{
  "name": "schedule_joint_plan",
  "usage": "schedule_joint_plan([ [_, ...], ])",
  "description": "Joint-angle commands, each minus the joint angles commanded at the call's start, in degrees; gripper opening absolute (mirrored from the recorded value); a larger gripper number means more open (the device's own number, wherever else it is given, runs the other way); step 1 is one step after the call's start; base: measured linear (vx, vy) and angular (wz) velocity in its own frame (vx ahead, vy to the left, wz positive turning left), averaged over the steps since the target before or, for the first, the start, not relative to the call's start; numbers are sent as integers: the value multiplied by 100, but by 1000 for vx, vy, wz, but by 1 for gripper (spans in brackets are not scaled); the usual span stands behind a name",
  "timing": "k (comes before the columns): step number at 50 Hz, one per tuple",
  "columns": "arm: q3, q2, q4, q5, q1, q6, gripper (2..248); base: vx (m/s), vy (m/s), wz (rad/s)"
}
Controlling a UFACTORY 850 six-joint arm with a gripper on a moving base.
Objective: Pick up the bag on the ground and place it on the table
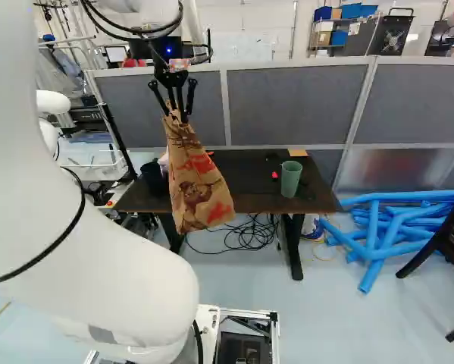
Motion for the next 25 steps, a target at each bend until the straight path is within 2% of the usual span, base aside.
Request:
schedule_joint_plan([
  [25, -172, -193, 0, 0, -7, 0, 21, 0, 0, 0],
])
